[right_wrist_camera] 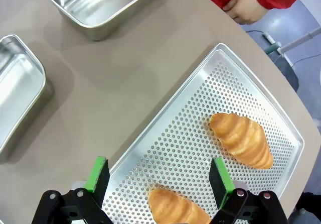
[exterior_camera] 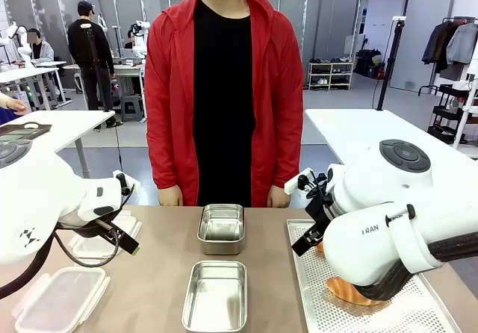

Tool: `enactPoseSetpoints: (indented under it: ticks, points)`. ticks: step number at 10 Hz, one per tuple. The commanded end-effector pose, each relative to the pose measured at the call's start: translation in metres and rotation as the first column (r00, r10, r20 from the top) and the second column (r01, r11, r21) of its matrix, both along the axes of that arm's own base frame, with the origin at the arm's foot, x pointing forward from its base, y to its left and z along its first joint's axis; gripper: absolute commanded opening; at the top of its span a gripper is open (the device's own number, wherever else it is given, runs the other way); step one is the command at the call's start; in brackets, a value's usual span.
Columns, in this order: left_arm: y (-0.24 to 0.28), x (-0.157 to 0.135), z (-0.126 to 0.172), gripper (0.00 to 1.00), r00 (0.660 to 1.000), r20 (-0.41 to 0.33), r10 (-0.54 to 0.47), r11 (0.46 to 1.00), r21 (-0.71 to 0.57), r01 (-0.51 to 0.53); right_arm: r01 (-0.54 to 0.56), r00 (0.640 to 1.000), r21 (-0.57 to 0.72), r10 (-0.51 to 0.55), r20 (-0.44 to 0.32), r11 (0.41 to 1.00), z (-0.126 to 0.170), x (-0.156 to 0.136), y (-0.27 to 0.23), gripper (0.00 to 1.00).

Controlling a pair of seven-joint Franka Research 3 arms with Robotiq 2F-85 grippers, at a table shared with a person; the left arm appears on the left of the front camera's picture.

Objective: Place the bread into the airtight container.
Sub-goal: Pick up a Butter Roll and place it into an empty Airtight Container.

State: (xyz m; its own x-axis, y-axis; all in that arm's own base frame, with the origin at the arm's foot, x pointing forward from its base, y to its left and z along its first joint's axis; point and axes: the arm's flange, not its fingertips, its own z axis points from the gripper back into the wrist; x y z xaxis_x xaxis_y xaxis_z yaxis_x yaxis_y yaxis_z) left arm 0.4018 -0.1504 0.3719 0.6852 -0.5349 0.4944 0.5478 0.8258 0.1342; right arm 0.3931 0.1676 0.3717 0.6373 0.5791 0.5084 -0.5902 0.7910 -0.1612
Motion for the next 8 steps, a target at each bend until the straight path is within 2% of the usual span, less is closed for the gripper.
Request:
enactPoseSetpoints:
  ticks: [1,3,4,5,6,7,8]
  points:
    - [0.000,0.000,0.000,1.00,1.000,0.000,0.000,1.000,0.000,0.000,0.002,1.000,0.002,-0.002,-0.001,1.000,0.000,0.000,0.000,1.00]
    - [0.000,0.000,0.000,1.00,1.000,0.000,0.000,1.000,0.000,0.000,0.000,1.000,0.000,0.000,0.000,1.000,0.000,0.000,0.000,1.00]
    - [0.003,0.012,0.023,1.00,1.000,-0.006,0.000,1.000,0.006,0.000,-0.002,1.000,0.031,0.002,-0.005,1.000,0.027,0.004,-0.001,1.00]
    - [0.007,0.021,0.050,1.00,0.999,-0.038,0.010,1.000,0.012,-0.010,0.021,1.000,0.041,-0.021,-0.010,0.999,0.056,0.009,-0.004,1.00]
    - [0.010,0.025,0.080,1.00,0.981,-0.191,-0.017,0.998,-0.065,0.005,0.035,0.999,0.038,-0.035,0.015,0.999,0.090,0.014,-0.008,1.00]
    - [0.016,0.033,0.126,1.00,0.988,-0.153,-0.013,1.000,-0.028,0.009,0.033,0.999,0.005,-0.033,0.032,0.999,0.133,0.010,-0.014,1.00]
    - [0.025,0.035,0.169,1.00,0.992,-0.126,0.012,0.999,-0.034,-0.017,0.024,1.000,-0.008,-0.024,-0.001,1.000,0.171,0.002,-0.024,1.00]
